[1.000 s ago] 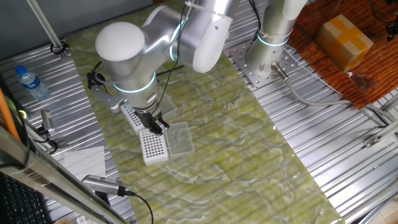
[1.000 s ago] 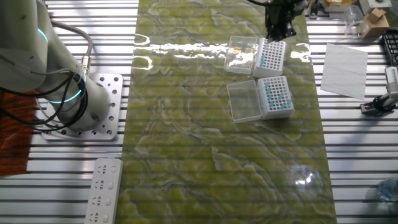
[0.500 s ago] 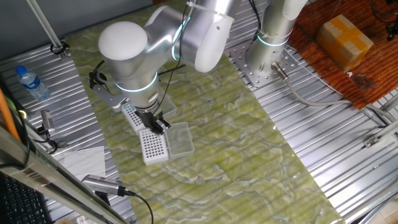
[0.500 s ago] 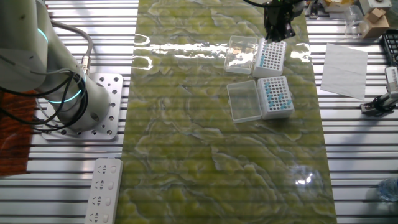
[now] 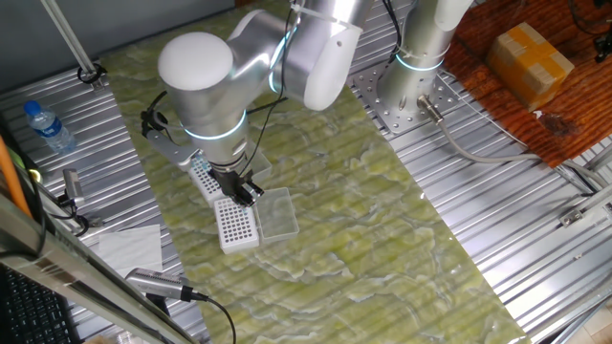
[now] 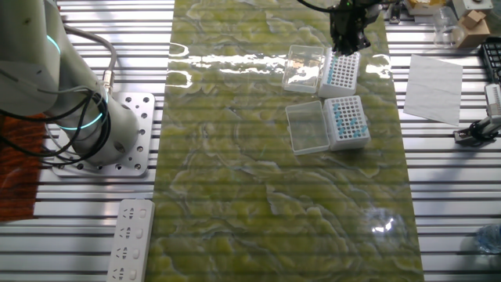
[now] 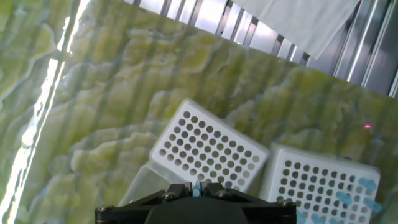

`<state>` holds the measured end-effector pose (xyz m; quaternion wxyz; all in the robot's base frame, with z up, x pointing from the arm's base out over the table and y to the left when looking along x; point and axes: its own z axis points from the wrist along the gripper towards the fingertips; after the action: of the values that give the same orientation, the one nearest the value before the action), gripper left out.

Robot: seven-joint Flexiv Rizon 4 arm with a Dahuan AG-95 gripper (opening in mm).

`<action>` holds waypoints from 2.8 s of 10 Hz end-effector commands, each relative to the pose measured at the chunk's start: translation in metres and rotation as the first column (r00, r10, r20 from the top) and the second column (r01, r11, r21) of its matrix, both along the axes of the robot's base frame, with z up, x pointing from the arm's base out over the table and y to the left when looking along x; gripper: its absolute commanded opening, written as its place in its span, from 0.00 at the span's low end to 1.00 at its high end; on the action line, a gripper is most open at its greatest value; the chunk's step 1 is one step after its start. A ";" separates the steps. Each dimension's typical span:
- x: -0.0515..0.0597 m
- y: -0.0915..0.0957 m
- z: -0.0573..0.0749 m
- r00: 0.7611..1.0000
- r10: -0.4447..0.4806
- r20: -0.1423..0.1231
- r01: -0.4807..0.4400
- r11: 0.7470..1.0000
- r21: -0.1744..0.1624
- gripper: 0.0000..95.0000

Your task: Transfer all medium pipette tips from one holder to another

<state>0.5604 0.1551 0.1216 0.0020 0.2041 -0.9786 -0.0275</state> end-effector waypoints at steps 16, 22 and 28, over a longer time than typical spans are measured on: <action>-0.005 -0.112 -0.036 0.914 0.404 0.040 -0.401 0.914 -0.064 0.40; -0.004 -0.112 -0.044 0.905 0.422 0.060 -0.418 0.906 -0.070 0.20; -0.002 -0.112 -0.046 0.901 0.427 0.071 -0.423 0.904 -0.070 0.00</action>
<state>0.5580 0.0424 0.0750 -0.0279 0.4134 -0.9101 0.0090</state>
